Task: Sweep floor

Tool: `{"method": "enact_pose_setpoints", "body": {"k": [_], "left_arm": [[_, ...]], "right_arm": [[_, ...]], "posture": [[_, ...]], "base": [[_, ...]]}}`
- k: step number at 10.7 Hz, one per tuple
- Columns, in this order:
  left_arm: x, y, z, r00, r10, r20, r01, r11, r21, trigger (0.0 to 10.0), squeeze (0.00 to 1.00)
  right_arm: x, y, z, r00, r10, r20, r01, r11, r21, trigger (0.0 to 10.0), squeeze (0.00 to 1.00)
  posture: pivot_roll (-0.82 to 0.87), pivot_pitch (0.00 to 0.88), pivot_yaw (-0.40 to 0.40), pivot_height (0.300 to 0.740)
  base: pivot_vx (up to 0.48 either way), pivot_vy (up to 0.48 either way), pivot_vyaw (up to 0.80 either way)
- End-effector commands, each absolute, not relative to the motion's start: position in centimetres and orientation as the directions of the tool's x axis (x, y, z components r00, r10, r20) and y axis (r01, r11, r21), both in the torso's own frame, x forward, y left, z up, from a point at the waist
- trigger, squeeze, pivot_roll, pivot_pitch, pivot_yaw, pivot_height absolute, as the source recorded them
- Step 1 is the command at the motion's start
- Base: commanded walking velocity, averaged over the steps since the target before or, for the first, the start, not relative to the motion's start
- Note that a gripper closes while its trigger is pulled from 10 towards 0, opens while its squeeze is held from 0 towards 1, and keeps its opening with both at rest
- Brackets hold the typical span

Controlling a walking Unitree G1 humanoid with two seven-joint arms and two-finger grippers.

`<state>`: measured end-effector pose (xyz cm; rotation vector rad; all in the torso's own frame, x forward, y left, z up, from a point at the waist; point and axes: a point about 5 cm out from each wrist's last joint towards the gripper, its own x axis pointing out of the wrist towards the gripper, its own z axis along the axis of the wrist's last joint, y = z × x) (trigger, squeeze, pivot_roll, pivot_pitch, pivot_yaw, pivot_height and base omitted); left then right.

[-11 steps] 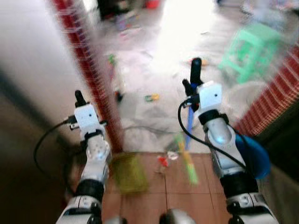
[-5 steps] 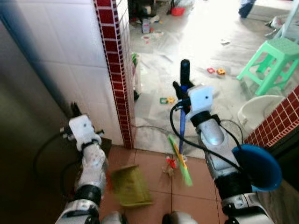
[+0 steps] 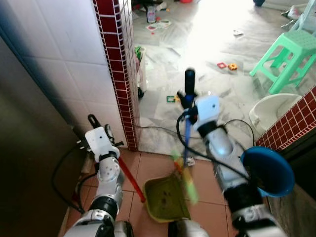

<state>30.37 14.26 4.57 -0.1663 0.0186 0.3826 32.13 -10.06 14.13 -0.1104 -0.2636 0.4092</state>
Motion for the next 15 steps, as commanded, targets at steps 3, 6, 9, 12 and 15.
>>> {"method": "enact_pose_setpoints", "body": {"k": [3,6,9,12,15], "left_arm": [[30.5,14.2,5.1,0.945,0.328,0.001,-0.325,0.935,-0.145,10.0,0.00],[31.3,13.6,8.5,0.935,0.322,0.146,-0.288,0.933,-0.214,10.0,0.00],[31.6,14.2,15.1,0.868,0.327,0.374,-0.232,0.932,-0.278,10.0,0.00],[31.7,14.6,18.8,0.843,0.314,0.436,-0.194,0.935,-0.298,10.0,0.00],[31.9,16.5,16.0,0.870,0.327,0.369,-0.277,0.943,-0.182,10.0,0.00]], "right_arm": [[31.3,-9.2,13.1,0.853,0.492,0.173,-0.489,0.870,-0.064,10.0,0.00],[31.5,-10.2,13.0,0.855,0.495,0.155,-0.487,0.869,-0.089,10.0,0.00],[31.9,-10.0,13.5,0.843,0.513,0.162,-0.496,0.857,-0.138,10.0,0.00],[33.7,-12.5,19.6,0.828,0.439,0.350,-0.328,0.884,-0.333,10.0,0.00],[34.4,-13.3,19.9,0.836,0.414,0.360,-0.295,0.893,-0.340,10.0,0.00]], "posture": [[-0.15,0.187,0.012,0.740],[-0.14,0.164,0.007,0.740],[-0.13,0.140,0.001,0.740],[-0.14,0.099,0.000,0.740],[-0.14,0.064,-0.004,0.740]], "base": [[0.000,0.000,0.00],[0.000,0.000,0.00],[0.000,0.000,0.00],[0.000,0.000,0.00],[0.000,0.000,0.00]]}}
